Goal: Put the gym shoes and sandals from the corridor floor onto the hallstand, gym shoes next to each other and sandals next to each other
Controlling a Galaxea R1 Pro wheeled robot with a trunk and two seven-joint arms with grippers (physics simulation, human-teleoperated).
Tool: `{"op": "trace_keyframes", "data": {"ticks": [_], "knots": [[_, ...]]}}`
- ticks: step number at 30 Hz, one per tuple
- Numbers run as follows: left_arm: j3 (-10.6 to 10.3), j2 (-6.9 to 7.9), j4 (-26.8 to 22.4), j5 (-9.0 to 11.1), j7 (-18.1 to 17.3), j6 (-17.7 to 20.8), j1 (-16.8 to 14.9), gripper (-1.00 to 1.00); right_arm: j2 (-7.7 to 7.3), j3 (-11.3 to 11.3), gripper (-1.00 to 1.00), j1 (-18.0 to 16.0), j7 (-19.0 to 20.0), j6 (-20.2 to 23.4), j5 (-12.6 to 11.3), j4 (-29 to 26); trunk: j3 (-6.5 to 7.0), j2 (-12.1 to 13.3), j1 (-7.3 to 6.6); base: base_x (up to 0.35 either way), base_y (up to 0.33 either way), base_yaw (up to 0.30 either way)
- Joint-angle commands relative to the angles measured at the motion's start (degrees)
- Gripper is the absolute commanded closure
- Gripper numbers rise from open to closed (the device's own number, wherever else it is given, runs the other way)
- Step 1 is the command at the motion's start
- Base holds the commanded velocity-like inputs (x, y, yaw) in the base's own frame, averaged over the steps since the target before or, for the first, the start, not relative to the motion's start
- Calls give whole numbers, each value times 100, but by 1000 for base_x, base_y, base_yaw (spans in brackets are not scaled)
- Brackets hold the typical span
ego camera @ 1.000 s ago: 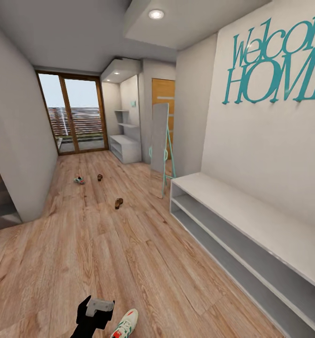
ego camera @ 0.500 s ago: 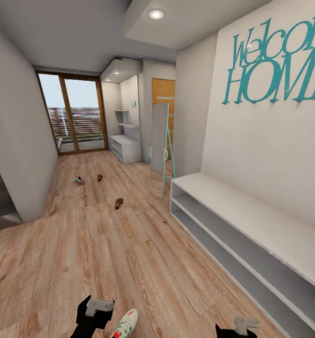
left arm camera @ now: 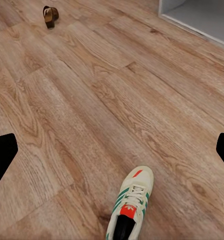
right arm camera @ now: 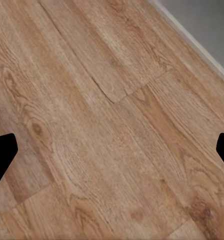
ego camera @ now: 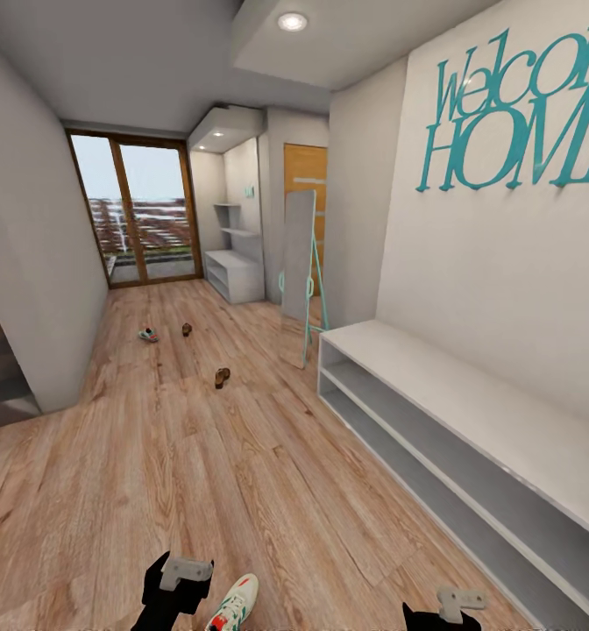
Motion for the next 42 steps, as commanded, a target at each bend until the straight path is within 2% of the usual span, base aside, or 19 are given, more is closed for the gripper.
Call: {"op": "trace_keyframes", "data": {"ticks": [1, 12, 24, 38, 42], "knots": [[9, -3, 0, -52, -5, -17, -3, -100, 0, -5, -100, -1, 9, 34, -5, -13, -33, -45, 22, 0, 0, 0], [19, 5, 0, -58, -5, -20, -3, -100, 0, -12, -100, -1, 9, 36, -5, -16, -332, -486, 264, 0, 0, 0], [21, 6, 0, -60, -5, -18, -3, -100, 0, -12, -100, -1, 9, 35, -5, -18, -425, -486, 264, 0, 21, 0], [21, 6, 0, -60, -5, -17, -3, -100, 0, -12, -100, -1, 9, 34, -5, -21, -486, -486, 264, 0, 279, -96], [21, 6, 0, -60, -5, -23, -3, -100, 0, -12, -100, -1, 9, 34, -5, -22, -489, -486, 264, 0, 98, -23]]}}
